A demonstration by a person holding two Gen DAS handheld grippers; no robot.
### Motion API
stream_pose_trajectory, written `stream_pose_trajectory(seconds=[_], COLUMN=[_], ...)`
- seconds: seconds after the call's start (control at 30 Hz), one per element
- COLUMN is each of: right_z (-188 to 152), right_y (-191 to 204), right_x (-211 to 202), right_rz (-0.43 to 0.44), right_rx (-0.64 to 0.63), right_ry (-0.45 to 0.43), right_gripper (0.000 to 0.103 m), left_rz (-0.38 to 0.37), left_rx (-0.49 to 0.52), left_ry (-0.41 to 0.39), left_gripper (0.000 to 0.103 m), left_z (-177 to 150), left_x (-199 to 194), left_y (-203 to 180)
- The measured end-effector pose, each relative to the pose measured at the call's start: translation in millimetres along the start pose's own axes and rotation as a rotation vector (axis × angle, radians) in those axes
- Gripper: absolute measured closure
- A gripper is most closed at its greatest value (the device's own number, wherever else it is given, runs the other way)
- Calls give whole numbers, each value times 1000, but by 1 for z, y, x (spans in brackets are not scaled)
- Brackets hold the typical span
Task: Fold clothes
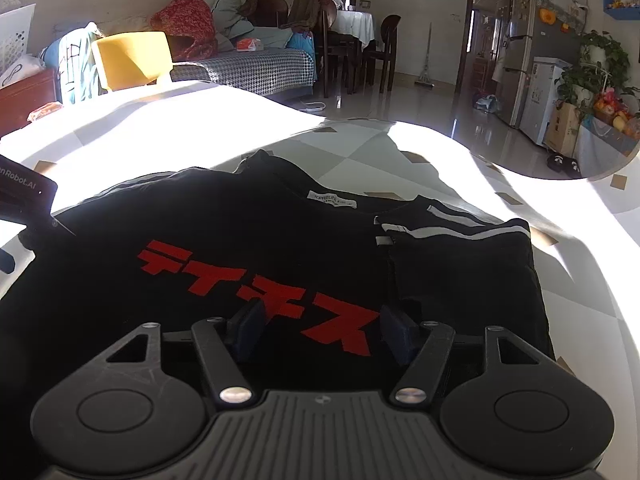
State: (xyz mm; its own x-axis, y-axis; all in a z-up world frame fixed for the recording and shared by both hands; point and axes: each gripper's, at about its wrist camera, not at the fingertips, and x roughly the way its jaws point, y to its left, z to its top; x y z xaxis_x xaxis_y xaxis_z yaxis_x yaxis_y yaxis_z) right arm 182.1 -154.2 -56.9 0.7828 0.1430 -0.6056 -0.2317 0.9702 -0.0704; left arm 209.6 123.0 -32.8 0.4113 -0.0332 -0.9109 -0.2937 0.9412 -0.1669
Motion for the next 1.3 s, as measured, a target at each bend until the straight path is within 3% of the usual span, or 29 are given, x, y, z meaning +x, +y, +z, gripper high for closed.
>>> stream_pose_trajectory(seconds=[0.13,0.37,0.47,0.53,0.73,0.97,1.23,1.3], right_z=[-1,-1,-1,-2,-2,-2,-1,-1], right_y=[-2,-3,-2,-2,-2,-1,-1,-1], right_x=[1,2,2,2,2,2,2,2], right_rz=[-1,6,5,6,6,7,6,6], right_rx=[12,13,11,12,11,11,12,12], right_ry=[0,1,1,2,2,3,3,3], right_gripper=[34,30,29,29,28,27,27,27], left_rz=[0,-4,-7,-9,17,71,148,134], left_rx=[-18,-45,-40,-16,46,159,423,436], left_ry=[13,-30,-58,-80,-130,-226,-343,-336], left_gripper=[0,2,13,30,57,61,61,60], left_z=[1,12,15,16,14,7,-19,-23], left_x=[11,19,16,12,3,-14,-24,-23], left_y=[-1,-4,-8,-13,-24,-41,-81,-87])
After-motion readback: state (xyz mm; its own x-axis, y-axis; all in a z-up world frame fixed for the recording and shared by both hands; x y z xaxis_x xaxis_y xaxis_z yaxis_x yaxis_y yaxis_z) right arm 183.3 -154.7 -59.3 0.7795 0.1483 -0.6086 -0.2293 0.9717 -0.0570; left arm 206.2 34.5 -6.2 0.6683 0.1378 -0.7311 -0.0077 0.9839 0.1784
